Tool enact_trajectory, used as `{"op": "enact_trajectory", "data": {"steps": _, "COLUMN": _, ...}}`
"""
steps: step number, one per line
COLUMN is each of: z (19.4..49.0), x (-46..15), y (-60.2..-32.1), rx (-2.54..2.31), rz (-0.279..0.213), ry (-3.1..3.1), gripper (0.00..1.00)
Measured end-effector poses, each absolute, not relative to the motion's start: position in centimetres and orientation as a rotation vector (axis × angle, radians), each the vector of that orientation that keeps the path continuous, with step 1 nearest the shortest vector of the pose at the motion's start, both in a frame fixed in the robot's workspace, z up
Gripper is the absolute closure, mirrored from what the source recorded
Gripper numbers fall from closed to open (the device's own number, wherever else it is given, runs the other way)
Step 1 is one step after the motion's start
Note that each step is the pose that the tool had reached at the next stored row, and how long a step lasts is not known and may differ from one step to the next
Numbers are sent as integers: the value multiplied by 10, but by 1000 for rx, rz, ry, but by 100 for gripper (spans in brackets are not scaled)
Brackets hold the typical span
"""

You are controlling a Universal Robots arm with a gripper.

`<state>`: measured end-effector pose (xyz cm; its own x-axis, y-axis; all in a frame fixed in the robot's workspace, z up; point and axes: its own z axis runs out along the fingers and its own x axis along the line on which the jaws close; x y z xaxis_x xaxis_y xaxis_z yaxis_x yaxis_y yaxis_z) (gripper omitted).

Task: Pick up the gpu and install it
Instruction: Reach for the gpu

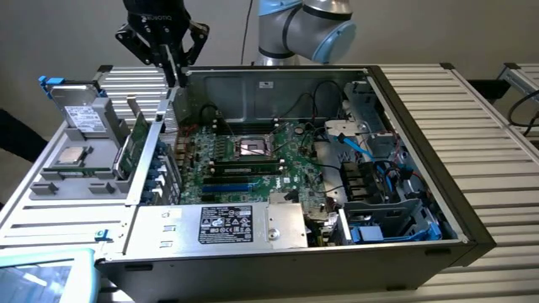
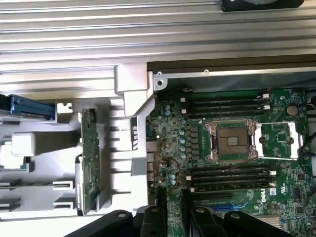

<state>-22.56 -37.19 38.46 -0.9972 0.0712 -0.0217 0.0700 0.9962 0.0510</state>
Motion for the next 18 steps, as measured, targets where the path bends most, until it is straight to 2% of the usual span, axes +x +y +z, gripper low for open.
{"op": "enact_trajectory", "data": {"steps": 6, "z": 381, "x": -253, "y": -369, "rx": 110, "rz": 80, "ry": 3115, "gripper": 74}}
{"op": "enact_trajectory", "data": {"steps": 8, "z": 380, "x": -262, "y": -367, "rx": 110, "rz": 80, "ry": 3115, "gripper": 72}}
{"op": "enact_trajectory", "data": {"steps": 9, "z": 380, "x": -267, "y": -367, "rx": 110, "rz": 80, "ry": 3115, "gripper": 65}}
{"op": "enact_trajectory", "data": {"steps": 18, "z": 374, "x": -307, "y": -363, "rx": 110, "rz": 82, "ry": 3115, "gripper": 65}}
